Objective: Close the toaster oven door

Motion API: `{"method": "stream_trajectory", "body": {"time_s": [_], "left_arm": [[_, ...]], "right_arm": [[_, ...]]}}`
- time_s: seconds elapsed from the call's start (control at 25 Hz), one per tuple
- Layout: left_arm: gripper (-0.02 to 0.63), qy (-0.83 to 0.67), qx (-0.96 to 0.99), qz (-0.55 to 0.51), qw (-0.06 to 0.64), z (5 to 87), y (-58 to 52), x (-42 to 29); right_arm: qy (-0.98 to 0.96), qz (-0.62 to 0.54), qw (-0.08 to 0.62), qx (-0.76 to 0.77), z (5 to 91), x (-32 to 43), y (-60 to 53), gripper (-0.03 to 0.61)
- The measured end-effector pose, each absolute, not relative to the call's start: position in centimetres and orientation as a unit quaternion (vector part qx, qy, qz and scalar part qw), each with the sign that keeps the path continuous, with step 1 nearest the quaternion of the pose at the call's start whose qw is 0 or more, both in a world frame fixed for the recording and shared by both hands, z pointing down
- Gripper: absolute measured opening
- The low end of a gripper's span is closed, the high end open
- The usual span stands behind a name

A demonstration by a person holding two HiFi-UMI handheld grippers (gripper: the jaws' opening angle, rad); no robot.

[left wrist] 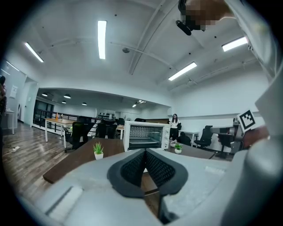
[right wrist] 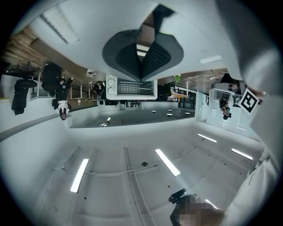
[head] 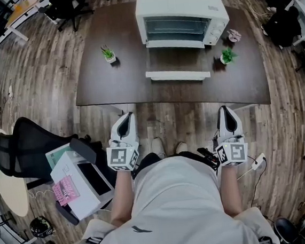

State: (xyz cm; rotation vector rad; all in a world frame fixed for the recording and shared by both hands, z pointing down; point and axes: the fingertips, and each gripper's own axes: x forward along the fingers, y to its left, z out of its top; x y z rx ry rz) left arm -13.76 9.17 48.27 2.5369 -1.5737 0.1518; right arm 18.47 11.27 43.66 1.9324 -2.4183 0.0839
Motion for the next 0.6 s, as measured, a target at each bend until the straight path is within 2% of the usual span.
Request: {"method": "stream_trajectory", "body": {"time_s": [0.6], "left_arm": [[0.002,-0.509,0.855,0.042,0.087,48.4,6.8,-14.9]], "right_arm": [[-0.768,0.037,0.018,0.64,43.4,17.3,9.8,0.002]]}}
